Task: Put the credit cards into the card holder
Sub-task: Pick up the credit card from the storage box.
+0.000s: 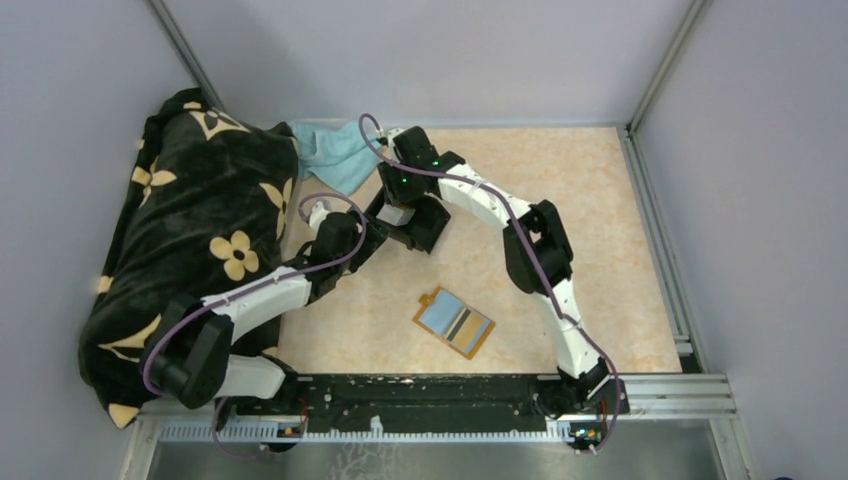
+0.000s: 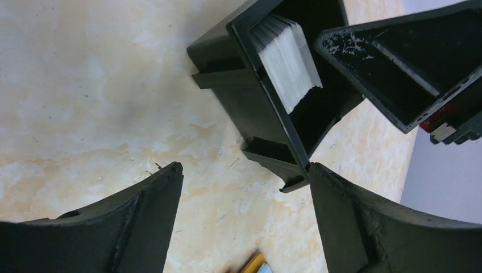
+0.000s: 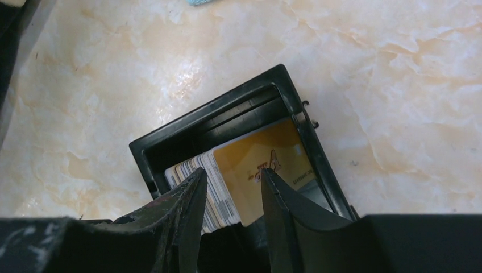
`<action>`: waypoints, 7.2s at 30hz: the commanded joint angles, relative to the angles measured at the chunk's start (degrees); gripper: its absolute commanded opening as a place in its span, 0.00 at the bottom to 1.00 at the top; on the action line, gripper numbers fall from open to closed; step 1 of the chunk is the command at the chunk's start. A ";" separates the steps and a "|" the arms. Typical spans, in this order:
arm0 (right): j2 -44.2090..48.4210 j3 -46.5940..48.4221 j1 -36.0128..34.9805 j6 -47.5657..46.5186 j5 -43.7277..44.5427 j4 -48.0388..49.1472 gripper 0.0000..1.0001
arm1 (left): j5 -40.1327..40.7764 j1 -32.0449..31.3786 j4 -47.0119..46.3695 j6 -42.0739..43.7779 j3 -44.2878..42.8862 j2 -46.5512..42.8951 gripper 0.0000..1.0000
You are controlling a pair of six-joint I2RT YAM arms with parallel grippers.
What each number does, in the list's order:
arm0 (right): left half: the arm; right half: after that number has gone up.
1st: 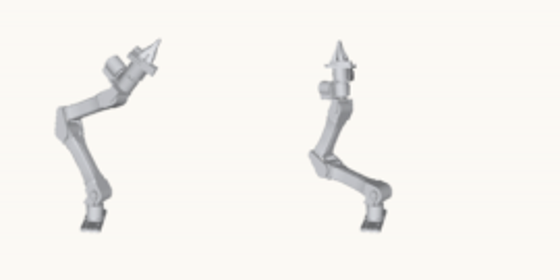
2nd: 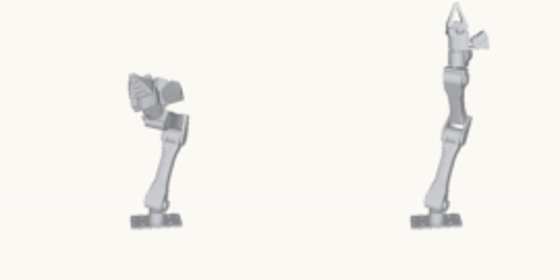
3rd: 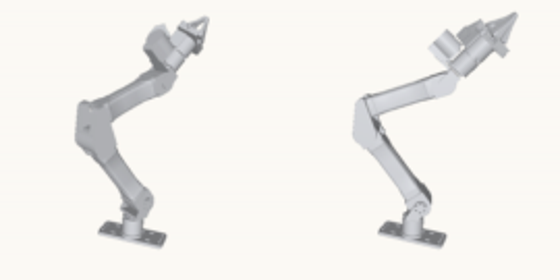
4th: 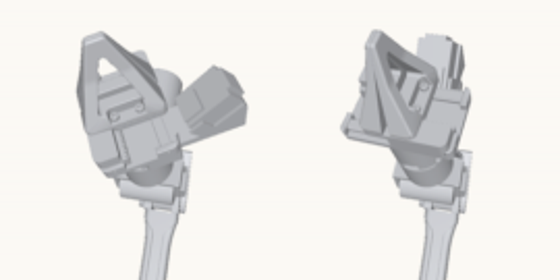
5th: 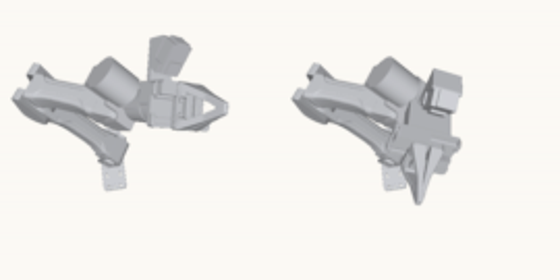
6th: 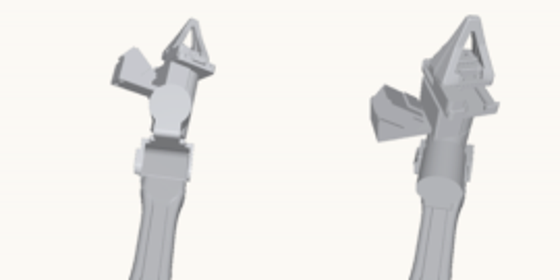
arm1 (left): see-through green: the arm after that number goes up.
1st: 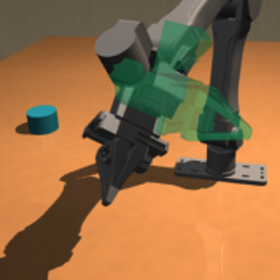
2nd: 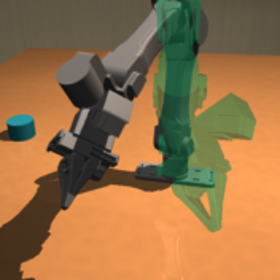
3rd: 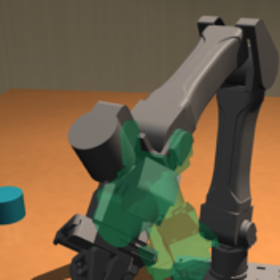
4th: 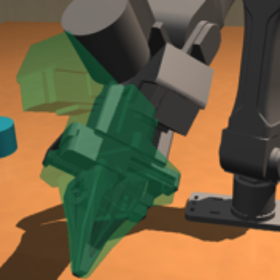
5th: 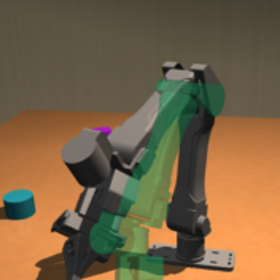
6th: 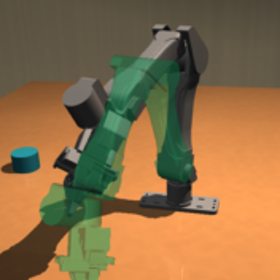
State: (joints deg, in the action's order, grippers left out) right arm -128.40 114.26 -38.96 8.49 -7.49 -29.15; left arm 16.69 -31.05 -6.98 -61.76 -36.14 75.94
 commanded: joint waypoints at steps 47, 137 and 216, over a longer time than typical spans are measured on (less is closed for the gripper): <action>3.82 -3.73 -0.50 1.23 -6.23 -0.81 0.15 | -13.96 3.88 -0.36 0.92 -9.75 20.62 0.77; 68.39 -56.95 5.56 12.76 -27.87 1.49 0.00 | -78.14 -4.59 -0.93 39.50 -12.51 4.13 0.69; 70.62 -91.22 10.84 37.13 -10.91 63.82 0.62 | -59.71 -4.55 -42.89 0.47 -5.73 16.52 0.00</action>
State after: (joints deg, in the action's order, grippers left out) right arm -55.94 22.79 -27.99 43.38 -15.49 27.38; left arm -38.52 -35.86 -39.88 -55.88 -42.39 90.94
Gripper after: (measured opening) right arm 0.628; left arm 0.008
